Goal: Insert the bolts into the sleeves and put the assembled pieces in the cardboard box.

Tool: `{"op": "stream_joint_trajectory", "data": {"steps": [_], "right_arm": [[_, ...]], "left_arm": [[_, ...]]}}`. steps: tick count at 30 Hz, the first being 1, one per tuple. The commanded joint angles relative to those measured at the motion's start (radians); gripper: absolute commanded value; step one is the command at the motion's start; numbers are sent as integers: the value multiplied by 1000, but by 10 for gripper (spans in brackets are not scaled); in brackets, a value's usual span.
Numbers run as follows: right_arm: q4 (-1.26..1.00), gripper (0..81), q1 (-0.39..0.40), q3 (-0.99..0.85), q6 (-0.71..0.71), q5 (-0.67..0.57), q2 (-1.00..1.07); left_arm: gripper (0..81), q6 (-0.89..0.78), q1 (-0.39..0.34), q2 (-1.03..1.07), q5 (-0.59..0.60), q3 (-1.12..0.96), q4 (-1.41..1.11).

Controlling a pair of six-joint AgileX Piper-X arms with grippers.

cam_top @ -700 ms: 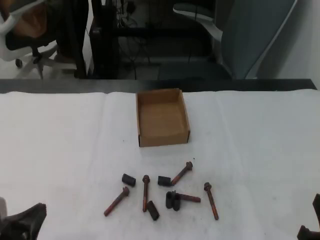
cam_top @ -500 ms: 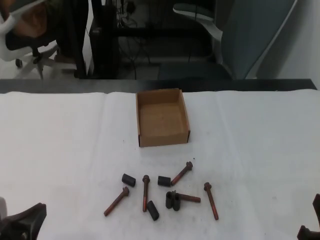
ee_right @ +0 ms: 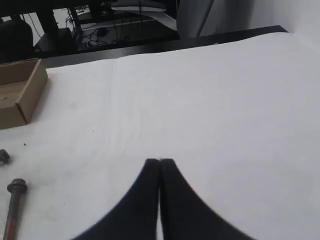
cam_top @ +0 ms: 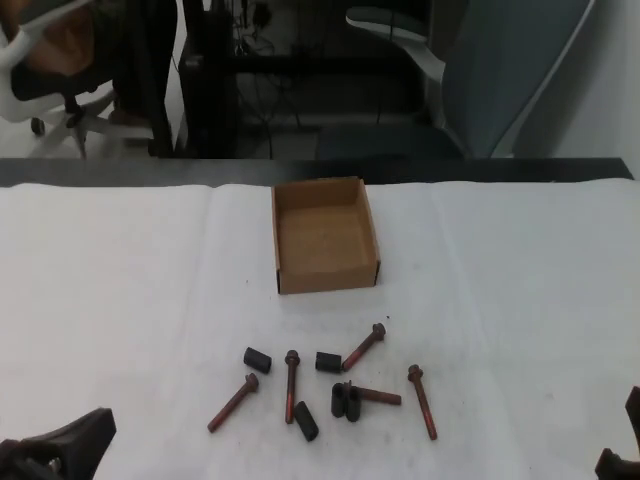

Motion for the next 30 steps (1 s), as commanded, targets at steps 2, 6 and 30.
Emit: {"op": "stream_joint_trajectory", "data": {"steps": [2,6,30], "right_arm": [[-41,6,-3,-9,38,2,1],[-20,6,-3,-9,111,-245,3],[74,491,84,-59,59,-446,103]], "left_arm": [[18,-93,-4,-4,15,-8,-21],[18,-89,-4,-4,104,-8,-20],[461,169,-515,192,-287,-119,-50]]}}
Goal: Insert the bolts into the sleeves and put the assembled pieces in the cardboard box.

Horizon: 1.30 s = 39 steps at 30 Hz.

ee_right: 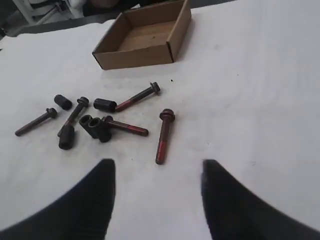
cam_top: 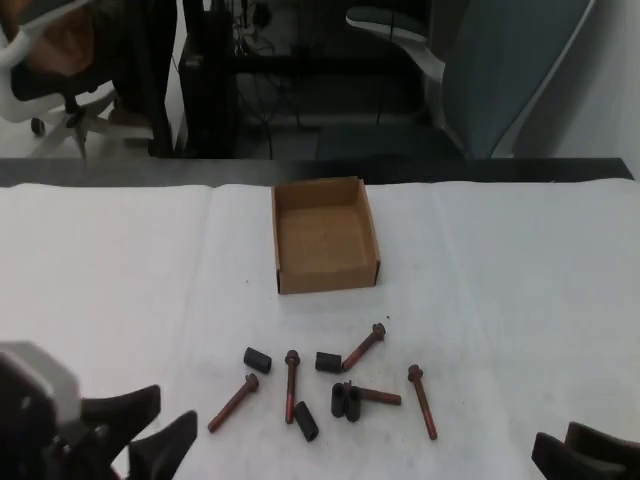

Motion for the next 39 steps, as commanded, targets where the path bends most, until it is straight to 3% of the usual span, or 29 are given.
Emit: {"op": "stream_joint_trajectory", "data": {"steps": [1,6,12,18,22,24,28,31,39], "right_arm": [[-31,491,11,-10,-14,-22,54],[-53,491,44,-97,-20,-29,181],[-48,491,78,-308,-113,-14,448],[90,491,81,-572,-133,-14,797],[189,491,81,-726,-133,-6,977],[203,491,81,-774,-140,37,1040],[217,491,81,-837,-283,188,1171],[272,491,81,-866,-290,189,1274],[262,491,81,-907,-290,183,1459]], "left_arm": [[461,35,-28,103,-39,-24,18],[461,7,-31,305,-31,-120,15],[461,13,-31,547,-42,-372,41],[461,-89,-29,828,-165,-689,365],[461,-292,-29,987,-244,-850,529],[461,-398,-29,1057,-243,-883,531],[458,-572,-29,1169,-152,-907,486],[424,-635,-29,1232,-105,-906,500],[413,-675,-13,1305,-124,-906,414]]}}
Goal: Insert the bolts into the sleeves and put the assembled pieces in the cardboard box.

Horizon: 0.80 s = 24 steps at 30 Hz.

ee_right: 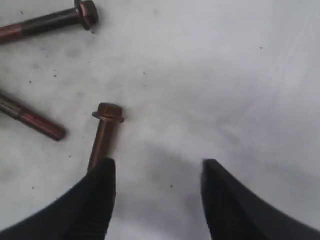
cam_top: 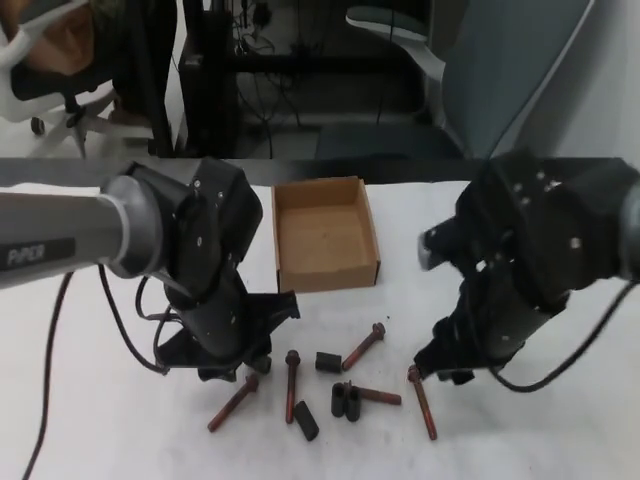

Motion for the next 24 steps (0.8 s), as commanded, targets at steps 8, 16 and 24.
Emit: {"op": "stream_joint_trajectory", "data": {"steps": [8,16,24], "right_arm": [[-77,491,4,-21,0,-48,47],[-169,491,4,-28,46,-106,100],[-96,480,21,-30,69,-113,164]], "left_arm": [[413,-93,16,56,0,-12,-110],[353,-120,16,102,0,-12,-105],[17,-100,16,116,-14,-12,-116]]}}
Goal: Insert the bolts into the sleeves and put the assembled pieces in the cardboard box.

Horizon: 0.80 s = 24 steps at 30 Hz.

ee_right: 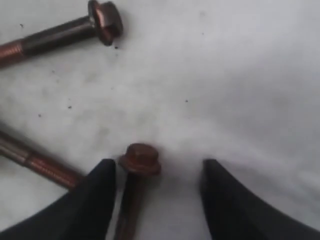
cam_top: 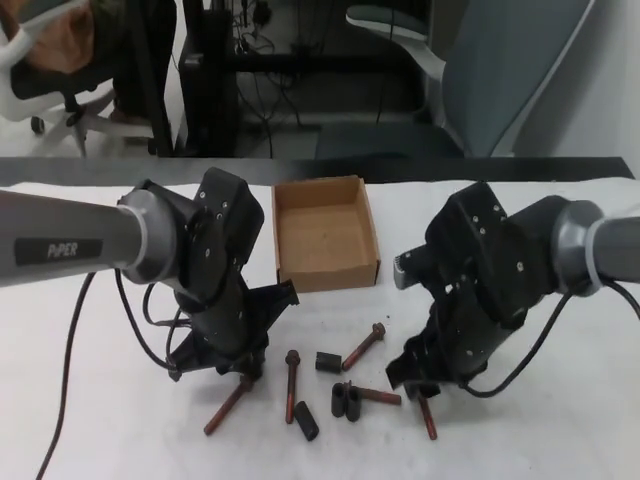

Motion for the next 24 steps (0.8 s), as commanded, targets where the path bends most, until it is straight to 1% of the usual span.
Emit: {"op": "stream_joint_trajectory", "data": {"steps": [1,2,3,4,5,7,8,10,13,15,17,19,21,24], "right_arm": [[13,454,17,-8,11,6,1],[12,370,22,-8,11,20,1],[11,235,26,-8,11,31,1],[11,64,31,-8,8,33,1],[13,0,35,-8,8,34,1],[13,6,43,-8,9,31,-1],[13,6,48,-8,9,31,-13],[6,6,48,-8,9,34,-39],[-55,6,48,-8,15,34,-126],[-131,6,48,-8,17,34,-201],[-210,6,48,-4,23,34,-294],[-307,6,57,15,31,47,-386],[-383,6,67,45,32,47,-471],[-454,6,77,103,50,34,-577]], "left_arm": [[17,29,0,22,-17,2,-17],[18,48,0,20,-7,2,-35],[18,77,0,15,8,2,-57],[18,111,0,6,19,2,-71],[18,142,0,-4,24,2,-89],[18,196,0,-27,24,2,-109],[18,280,0,-63,22,2,-116],[18,386,-5,-109,21,11,-124],[18,552,-26,-197,16,43,-171],[18,636,-49,-266,20,96,-260],[18,657,-80,-356,21,166,-385],[18,638,-121,-450,8,243,-522],[18,619,-176,-541,-60,332,-623],[18,619,-268,-668,-165,439,-662]]}}
